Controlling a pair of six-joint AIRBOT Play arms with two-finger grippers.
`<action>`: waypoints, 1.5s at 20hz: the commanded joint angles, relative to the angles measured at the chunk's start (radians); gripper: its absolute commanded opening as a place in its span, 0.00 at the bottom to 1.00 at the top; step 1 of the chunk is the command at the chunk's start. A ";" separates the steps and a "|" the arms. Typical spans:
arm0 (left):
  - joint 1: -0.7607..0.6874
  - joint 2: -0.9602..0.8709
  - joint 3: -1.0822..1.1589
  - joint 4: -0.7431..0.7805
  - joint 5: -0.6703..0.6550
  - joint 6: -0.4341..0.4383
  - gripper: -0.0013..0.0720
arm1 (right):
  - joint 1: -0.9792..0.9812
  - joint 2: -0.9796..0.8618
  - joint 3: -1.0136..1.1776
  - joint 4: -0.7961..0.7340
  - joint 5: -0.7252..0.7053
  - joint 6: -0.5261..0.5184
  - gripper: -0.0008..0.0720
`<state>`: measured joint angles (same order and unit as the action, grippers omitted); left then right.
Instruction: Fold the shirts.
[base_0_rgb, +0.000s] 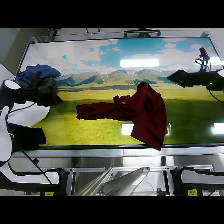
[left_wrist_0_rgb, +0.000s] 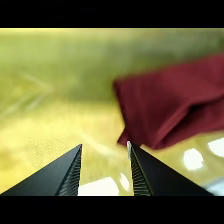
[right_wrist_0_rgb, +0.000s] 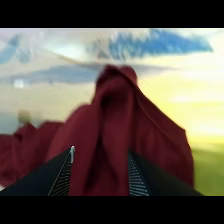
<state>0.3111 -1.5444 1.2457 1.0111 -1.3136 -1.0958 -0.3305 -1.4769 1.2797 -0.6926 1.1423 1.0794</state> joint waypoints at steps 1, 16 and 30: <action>0.000 -0.014 -0.159 -0.044 0.042 0.052 0.45 | -0.129 0.032 -0.127 -0.071 0.174 0.024 0.55; -0.260 -0.014 -0.334 -0.219 0.280 0.146 0.30 | -0.047 0.064 -0.582 -0.074 -0.097 -0.059 0.55; -0.111 0.138 0.077 -0.868 -0.352 0.083 0.05 | -0.013 0.425 -0.225 0.262 0.236 -0.085 0.04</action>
<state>0.1360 -1.4830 1.2259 0.4664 -1.4841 -0.9714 -0.2962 -1.2259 0.8848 -0.6025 1.2392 0.9894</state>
